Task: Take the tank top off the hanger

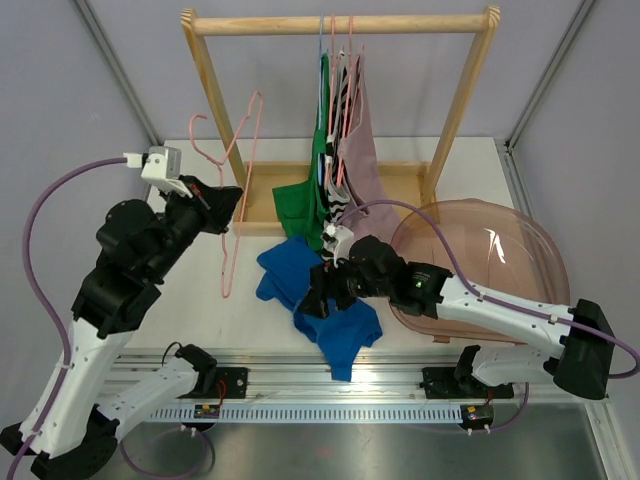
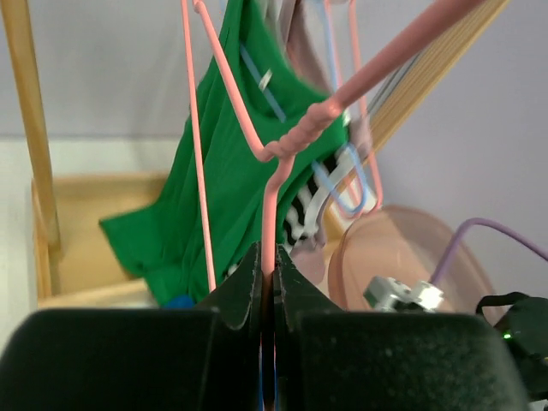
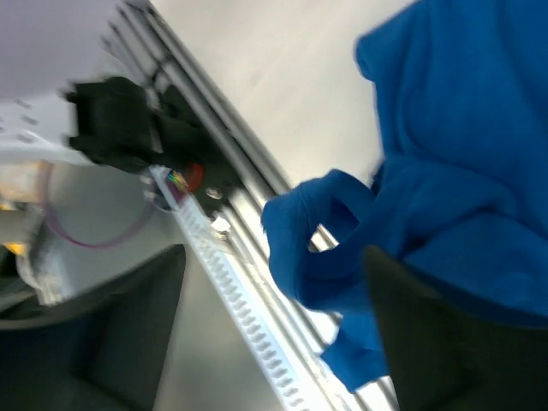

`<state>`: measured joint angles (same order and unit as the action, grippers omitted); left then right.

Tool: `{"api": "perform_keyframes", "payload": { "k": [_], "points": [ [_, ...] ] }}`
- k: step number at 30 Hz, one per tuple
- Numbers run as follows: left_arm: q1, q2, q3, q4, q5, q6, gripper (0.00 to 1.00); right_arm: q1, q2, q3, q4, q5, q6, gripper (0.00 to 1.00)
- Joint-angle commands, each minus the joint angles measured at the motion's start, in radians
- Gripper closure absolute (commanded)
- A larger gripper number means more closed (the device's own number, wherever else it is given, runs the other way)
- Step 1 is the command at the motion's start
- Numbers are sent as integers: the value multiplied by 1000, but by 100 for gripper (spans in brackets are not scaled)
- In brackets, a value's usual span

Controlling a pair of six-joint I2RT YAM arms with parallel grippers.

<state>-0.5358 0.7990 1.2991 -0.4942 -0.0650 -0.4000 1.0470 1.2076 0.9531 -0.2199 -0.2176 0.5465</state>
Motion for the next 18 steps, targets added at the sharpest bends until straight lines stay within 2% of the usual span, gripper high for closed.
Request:
{"api": "perform_keyframes", "payload": {
  "k": [1, 7, 13, 18],
  "points": [
    [-3, 54, 57, -116, -12, -25, 100, 22, 1, -8, 24, 124, -14, 1],
    [-3, 236, 236, -203, -59, 6, 100, 22, -57, 0, -24, 208, -22, 0],
    [5, 468, 541, -288, -93, 35, 100, 22, -155, -48, -52, 248, -5, 1],
    [43, 691, 828, -349, -62, 50, 100, 22, -229, -82, -68, 251, 10, 0]
  ]
}}
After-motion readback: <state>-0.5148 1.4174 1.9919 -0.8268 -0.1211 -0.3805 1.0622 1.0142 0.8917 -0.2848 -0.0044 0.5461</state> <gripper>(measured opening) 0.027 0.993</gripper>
